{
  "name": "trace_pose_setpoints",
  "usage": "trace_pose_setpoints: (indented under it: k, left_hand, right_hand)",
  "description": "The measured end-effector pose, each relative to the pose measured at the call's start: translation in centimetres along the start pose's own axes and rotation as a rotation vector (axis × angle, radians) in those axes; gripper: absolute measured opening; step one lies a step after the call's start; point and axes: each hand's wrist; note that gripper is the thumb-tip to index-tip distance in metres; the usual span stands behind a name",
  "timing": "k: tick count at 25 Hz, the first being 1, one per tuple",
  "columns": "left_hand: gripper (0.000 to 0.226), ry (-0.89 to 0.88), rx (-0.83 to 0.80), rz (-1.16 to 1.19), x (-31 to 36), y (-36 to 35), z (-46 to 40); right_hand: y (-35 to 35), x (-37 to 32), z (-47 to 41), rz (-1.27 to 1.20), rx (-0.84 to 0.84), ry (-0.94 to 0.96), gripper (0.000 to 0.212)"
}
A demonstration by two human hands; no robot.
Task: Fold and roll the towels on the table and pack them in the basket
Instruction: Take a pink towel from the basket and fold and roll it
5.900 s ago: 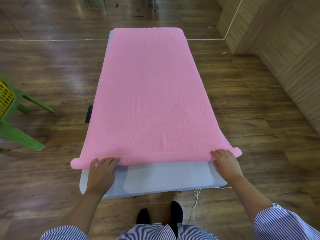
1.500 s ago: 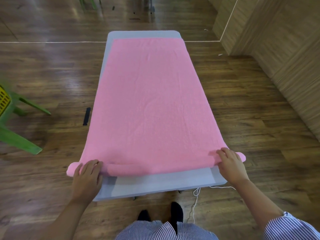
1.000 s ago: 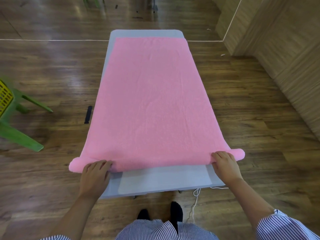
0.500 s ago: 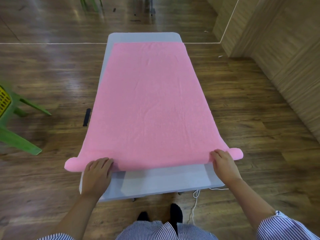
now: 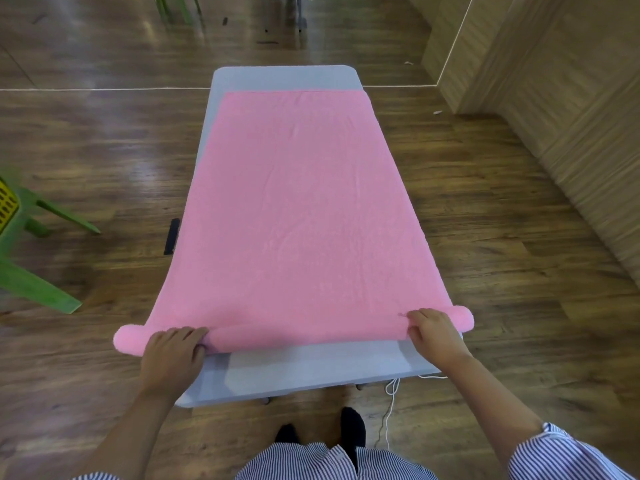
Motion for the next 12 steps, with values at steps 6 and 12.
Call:
trace_pose_setpoints:
  k: [6,12]
  left_hand:
    - [0.039,0.011,0.026,0.030,1.2,-0.1,0.0]
    - [0.049,-0.037,-0.152,0.050,0.7,-0.4,0.1]
  right_hand:
    - [1.3,0.1,0.4,-0.027,0.044,0.003,0.033]
    - [0.6,1.3,1.5,-0.052,-0.005,-0.020,0.048]
Point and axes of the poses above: each hand's wrist, its own z-axis away from the middle knuckle, its own y-axis out of the back of the hand, x = y × z, and after that the axes turned 9 degrees about -x, right-handed
